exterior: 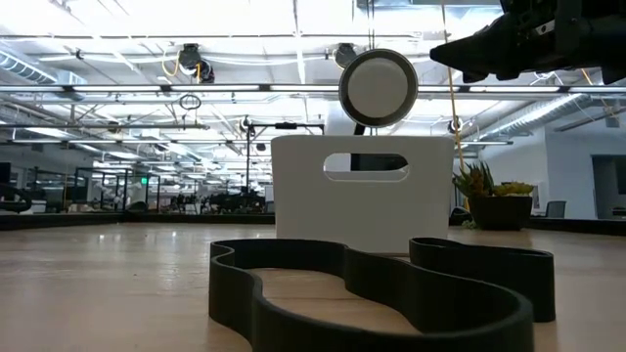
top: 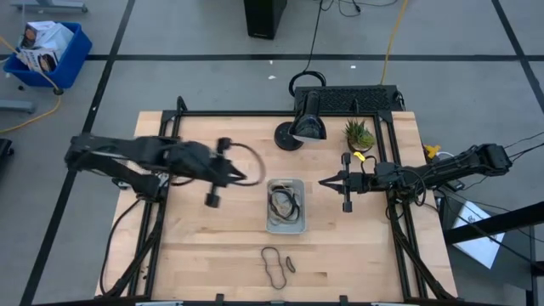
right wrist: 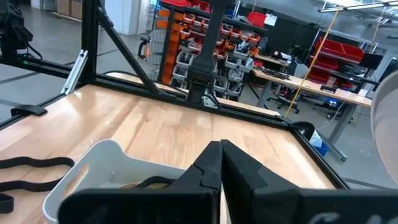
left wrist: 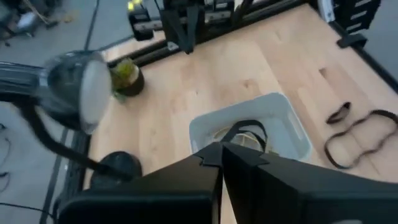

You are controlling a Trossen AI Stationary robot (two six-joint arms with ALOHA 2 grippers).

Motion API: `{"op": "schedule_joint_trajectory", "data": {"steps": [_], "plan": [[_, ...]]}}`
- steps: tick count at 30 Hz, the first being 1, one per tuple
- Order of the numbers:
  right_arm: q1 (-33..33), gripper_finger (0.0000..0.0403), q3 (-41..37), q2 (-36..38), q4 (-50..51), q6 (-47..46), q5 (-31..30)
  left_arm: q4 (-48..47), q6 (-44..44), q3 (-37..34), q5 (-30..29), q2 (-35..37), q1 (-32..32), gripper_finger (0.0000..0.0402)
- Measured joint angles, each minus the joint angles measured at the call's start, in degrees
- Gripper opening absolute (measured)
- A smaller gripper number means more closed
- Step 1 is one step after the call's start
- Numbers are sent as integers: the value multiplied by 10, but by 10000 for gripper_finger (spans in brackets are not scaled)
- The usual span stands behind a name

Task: Pick and place rubber bands into bin
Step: Put the black rubber band into the gray container

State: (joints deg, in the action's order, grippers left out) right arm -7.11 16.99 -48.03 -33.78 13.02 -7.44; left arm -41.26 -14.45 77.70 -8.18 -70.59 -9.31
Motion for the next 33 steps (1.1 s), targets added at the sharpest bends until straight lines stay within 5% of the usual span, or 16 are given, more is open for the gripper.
{"op": "schedule_joint_trajectory", "data": {"steps": [6,15,23,33], "plan": [[0,0,0,0,-1,1,0,24,24,-66,-11,136,-39,8],[0,0,0,0,-8,-3,1,311,44,-364,-34,314,-56,3],[0,0,0,0,-12,-3,2,480,42,-545,23,393,-44,2],[0,0,0,-3,-16,-3,2,693,75,-712,46,400,-40,1]]}}
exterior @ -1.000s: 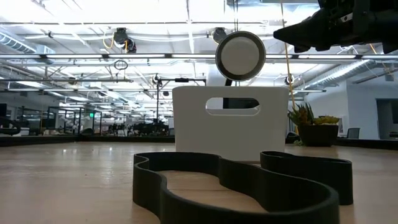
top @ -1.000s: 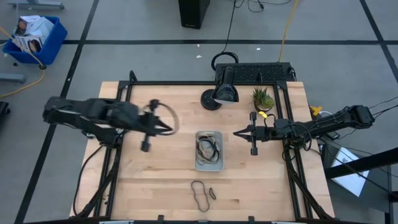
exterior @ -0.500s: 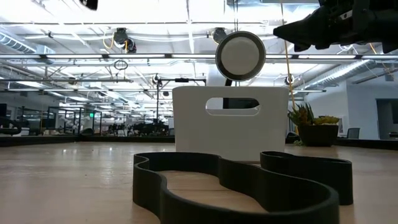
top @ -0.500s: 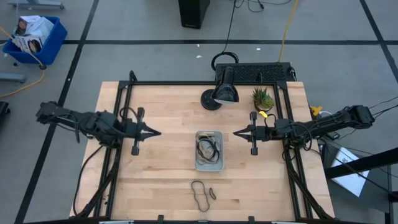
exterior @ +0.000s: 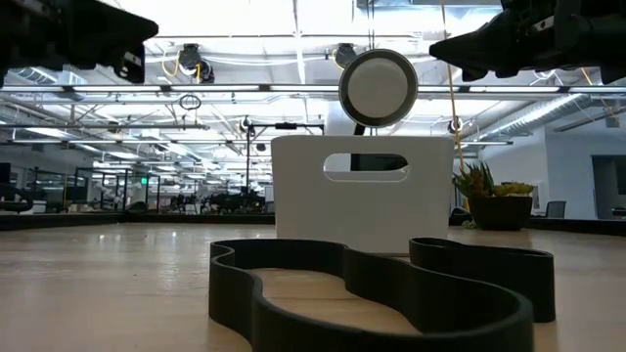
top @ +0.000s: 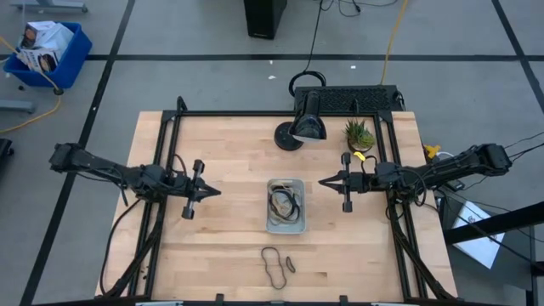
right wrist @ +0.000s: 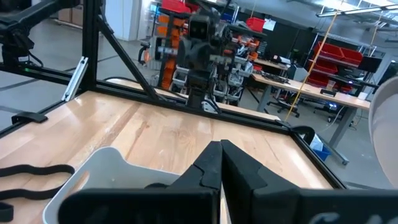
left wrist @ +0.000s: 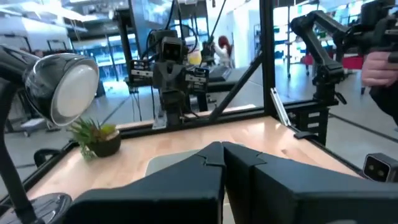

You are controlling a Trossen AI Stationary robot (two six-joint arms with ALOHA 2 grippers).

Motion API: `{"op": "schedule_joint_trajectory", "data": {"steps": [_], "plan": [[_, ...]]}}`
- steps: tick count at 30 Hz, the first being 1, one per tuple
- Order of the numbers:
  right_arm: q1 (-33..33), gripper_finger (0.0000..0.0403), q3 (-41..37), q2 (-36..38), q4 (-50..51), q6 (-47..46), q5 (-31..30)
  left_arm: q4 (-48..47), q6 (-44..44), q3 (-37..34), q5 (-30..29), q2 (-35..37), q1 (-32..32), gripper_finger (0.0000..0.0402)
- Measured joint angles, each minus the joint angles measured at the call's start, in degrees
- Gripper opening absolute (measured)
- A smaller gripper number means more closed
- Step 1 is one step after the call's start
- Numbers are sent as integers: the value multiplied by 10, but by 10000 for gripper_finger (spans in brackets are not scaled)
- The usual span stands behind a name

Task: Pick and place rubber bands into bin
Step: Put the black rubber band into the gray container

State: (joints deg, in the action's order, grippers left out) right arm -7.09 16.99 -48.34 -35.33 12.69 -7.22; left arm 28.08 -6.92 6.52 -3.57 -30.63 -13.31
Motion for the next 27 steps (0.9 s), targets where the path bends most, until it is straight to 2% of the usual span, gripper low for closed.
{"op": "schedule_joint_trajectory", "data": {"steps": [4,8,17,22,27], "plan": [[-1,0,1,0,-7,3,17,52,-5,-39,-4,0,-4,1],[-3,0,28,0,7,23,43,52,2,-60,-25,-1,-3,7],[-51,0,181,-11,202,49,41,12,27,-60,-29,-1,-3,24],[-97,0,258,-64,255,60,23,2,32,-60,-29,-1,-3,25],[-116,0,344,-155,293,30,13,-1,47,-60,-30,-1,-3,25]]}}
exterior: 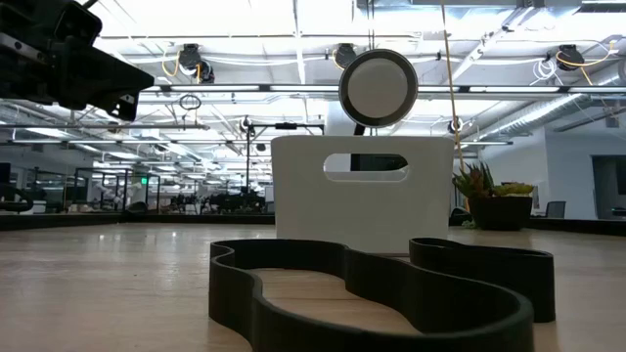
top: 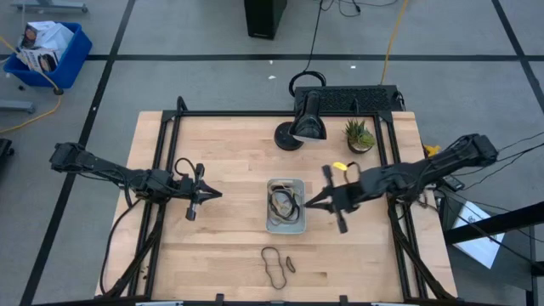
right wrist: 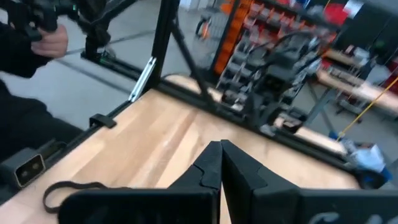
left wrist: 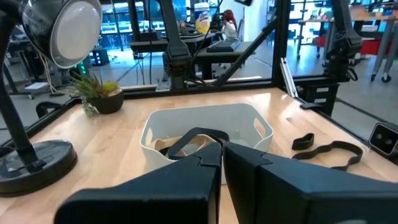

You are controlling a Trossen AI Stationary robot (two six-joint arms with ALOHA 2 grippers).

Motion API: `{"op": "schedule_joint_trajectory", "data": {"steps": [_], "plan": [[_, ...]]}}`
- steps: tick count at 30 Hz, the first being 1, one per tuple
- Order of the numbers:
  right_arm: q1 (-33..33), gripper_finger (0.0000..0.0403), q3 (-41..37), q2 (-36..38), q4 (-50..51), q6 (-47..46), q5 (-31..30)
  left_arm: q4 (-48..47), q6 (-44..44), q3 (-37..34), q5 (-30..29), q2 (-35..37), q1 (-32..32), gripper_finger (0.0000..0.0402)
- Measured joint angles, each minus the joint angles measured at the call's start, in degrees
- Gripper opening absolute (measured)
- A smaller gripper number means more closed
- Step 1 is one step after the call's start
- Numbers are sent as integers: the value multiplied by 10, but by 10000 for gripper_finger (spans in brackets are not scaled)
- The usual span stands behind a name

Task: Pick and place rubber bands into bin
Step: Put the black rubber band into the gray container

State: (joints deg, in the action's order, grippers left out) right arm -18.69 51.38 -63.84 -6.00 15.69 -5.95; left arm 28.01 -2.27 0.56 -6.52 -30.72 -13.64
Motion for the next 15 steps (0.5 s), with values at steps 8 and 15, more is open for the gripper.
{"op": "schedule_joint_trajectory", "data": {"steps": [8,15], "plan": [[-33,0,181,-171,156,-9,33,-5,15,0,0,0,0,26],[-55,0,332,-323,324,-8,60,-27,29,0,0,0,0,26]]}}
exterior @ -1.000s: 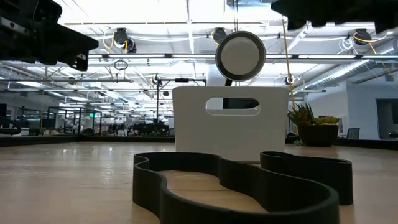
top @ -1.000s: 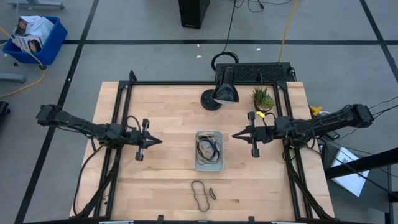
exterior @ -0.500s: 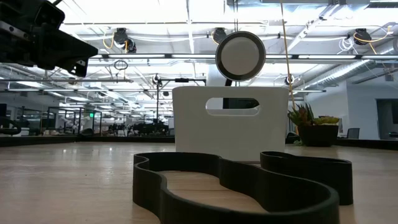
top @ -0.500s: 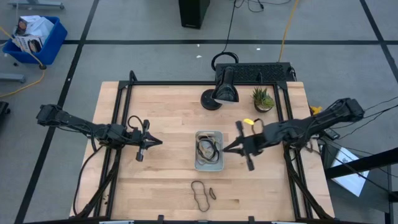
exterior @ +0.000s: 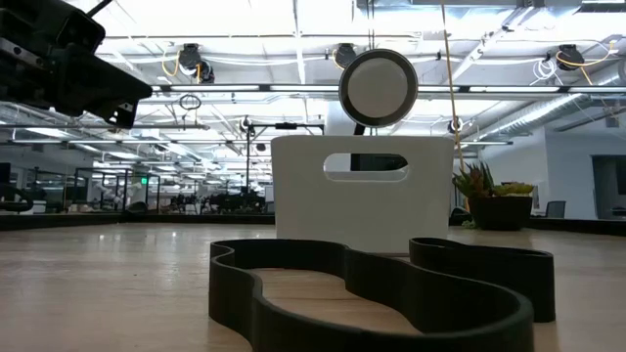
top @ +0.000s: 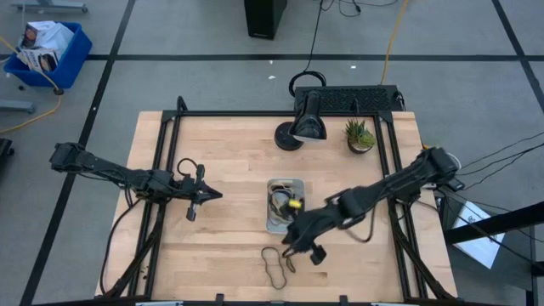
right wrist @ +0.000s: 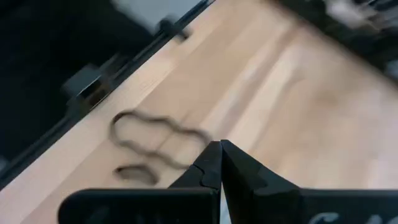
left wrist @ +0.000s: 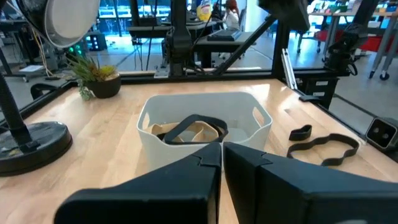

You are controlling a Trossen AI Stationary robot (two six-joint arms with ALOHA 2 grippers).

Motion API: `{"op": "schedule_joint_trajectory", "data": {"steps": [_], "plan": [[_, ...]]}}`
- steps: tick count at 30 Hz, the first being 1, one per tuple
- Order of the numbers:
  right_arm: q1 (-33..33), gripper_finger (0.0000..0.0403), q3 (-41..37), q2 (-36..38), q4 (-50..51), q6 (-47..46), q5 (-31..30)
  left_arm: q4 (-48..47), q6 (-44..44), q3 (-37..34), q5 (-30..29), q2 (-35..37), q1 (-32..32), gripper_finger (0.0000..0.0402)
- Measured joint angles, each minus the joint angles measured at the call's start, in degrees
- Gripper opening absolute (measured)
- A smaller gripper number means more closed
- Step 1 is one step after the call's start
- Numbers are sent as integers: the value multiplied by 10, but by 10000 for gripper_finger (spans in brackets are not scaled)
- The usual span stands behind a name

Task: Pick and place rubber bands into bin
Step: Put the black rubber band into the gray container

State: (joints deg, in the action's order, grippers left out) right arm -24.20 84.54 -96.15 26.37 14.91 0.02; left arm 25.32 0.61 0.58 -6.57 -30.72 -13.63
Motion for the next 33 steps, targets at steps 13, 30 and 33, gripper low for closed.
{"op": "schedule_joint_trajectory", "data": {"steps": [13,30,33], "plan": [[-18,0,107,-135,184,166,47,-8,0,0,0,0,0,26],[-29,44,115,-175,108,227,82,-32,4,0,0,0,0,26],[-32,78,99,-174,75,236,91,-37,9,0,0,0,0,26]]}}
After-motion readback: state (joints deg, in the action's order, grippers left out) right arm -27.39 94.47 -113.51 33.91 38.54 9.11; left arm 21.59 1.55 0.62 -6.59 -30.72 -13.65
